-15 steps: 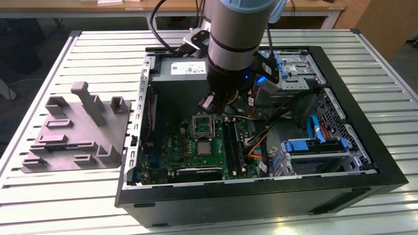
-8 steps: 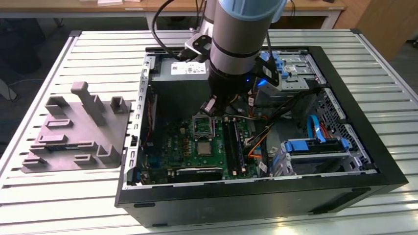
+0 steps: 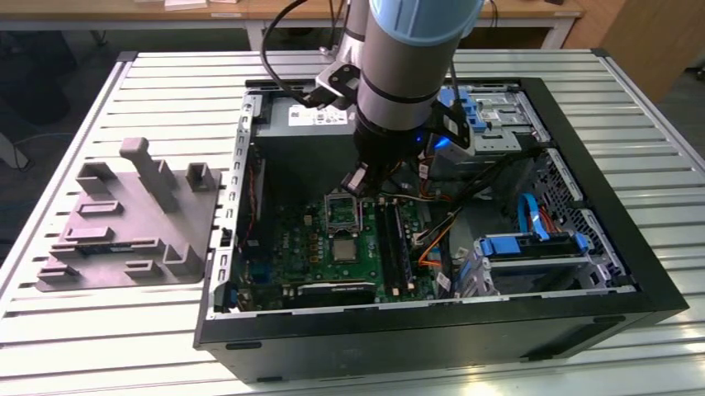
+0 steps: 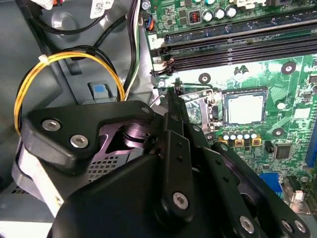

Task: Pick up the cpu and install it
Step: 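Close the cpu cover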

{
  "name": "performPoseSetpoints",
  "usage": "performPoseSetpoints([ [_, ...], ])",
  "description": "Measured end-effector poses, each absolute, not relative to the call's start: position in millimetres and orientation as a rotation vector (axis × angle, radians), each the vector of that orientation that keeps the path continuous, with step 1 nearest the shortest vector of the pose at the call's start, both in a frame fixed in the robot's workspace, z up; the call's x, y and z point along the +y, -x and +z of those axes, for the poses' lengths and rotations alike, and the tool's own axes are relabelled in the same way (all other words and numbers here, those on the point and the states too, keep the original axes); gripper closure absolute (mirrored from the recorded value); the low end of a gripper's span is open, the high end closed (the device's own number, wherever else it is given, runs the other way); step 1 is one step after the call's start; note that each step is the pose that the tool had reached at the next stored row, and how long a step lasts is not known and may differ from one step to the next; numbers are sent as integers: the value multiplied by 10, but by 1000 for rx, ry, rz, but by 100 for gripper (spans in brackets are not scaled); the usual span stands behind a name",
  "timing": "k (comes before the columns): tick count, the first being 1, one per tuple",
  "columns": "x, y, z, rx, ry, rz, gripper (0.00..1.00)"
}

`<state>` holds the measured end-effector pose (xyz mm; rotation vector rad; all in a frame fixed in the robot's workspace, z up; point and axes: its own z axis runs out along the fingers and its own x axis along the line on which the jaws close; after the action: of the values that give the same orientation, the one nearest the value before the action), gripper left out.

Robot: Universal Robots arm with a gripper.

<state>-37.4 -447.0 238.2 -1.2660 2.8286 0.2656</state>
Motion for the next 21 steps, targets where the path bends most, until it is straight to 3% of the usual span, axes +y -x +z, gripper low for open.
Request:
performPoseSetpoints([
  [21, -4446, 374, 2314, 2822, 1275, 273, 89],
])
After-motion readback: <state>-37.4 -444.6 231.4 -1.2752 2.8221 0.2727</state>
